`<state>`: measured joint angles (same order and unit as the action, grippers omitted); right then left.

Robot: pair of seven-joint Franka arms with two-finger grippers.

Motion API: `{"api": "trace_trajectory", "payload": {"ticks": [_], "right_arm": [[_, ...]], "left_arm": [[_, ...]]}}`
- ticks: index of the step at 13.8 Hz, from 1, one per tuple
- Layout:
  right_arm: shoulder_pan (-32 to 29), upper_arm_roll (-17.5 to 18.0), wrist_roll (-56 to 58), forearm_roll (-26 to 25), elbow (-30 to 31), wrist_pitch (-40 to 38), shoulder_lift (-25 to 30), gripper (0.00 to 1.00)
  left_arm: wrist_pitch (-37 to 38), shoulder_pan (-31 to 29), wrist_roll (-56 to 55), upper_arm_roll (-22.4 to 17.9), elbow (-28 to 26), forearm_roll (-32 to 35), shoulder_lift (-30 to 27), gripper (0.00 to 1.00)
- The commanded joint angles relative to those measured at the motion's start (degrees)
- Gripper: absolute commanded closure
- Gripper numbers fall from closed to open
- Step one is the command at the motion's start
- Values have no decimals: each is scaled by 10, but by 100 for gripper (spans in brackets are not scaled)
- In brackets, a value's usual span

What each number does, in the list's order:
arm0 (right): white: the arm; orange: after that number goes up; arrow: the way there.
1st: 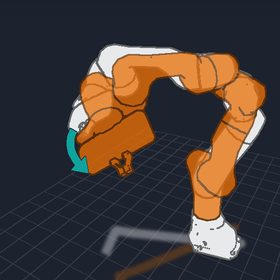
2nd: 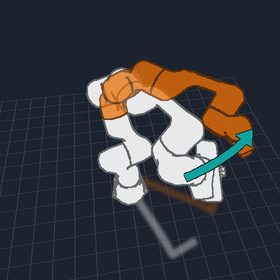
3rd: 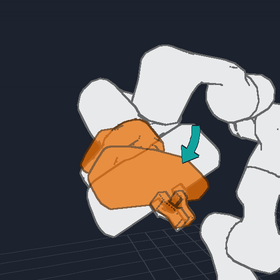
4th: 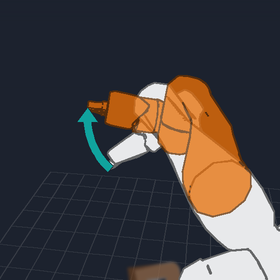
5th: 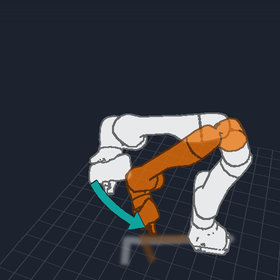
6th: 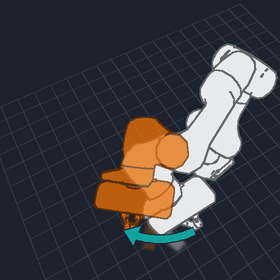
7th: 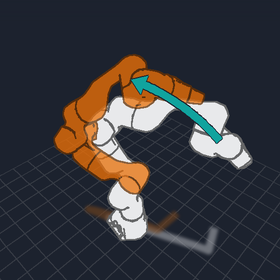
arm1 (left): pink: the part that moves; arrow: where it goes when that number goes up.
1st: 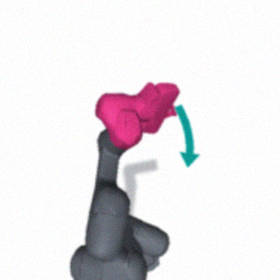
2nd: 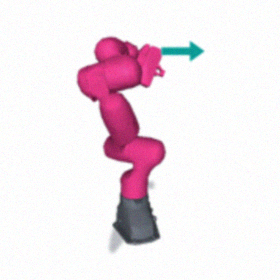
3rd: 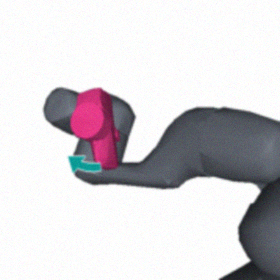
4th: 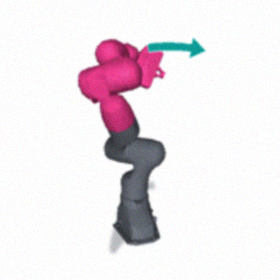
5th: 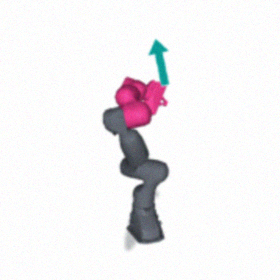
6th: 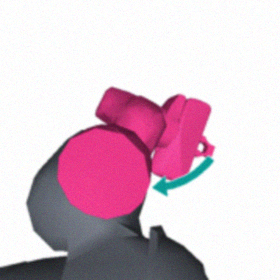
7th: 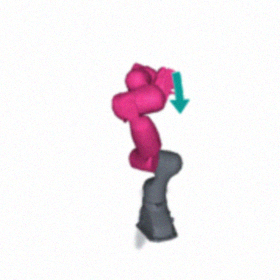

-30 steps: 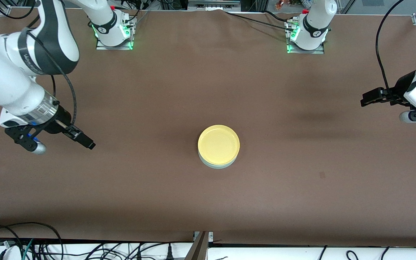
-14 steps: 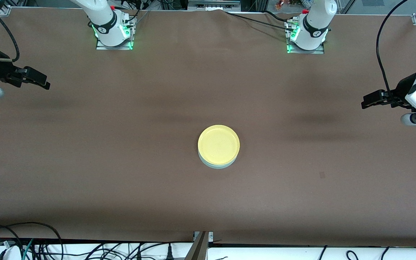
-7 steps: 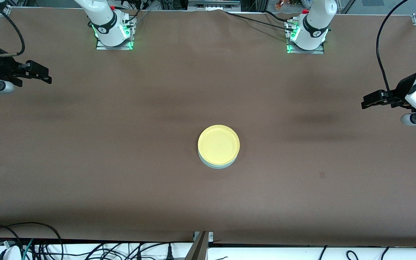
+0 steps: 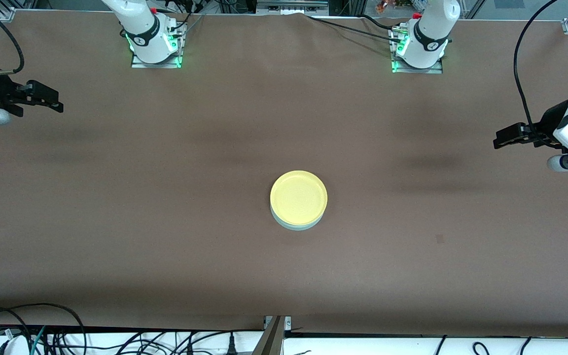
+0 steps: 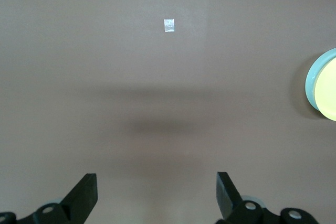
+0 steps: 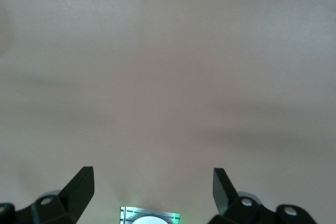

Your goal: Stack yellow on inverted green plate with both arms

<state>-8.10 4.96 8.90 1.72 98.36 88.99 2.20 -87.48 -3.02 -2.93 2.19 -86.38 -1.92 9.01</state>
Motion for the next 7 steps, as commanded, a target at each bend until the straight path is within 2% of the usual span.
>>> {"api": "trace_trajectory", "payload": {"ticks": [1, 7], "right_arm": [[-6, 2, 2, -7, 5, -2, 12, 0], [-7, 2, -1, -6, 5, -3, 10, 0]], "left_arm": [[7, -1, 12, -2, 21, -12, 11, 0], [7, -1, 12, -2, 21, -11, 11, 0]]}}
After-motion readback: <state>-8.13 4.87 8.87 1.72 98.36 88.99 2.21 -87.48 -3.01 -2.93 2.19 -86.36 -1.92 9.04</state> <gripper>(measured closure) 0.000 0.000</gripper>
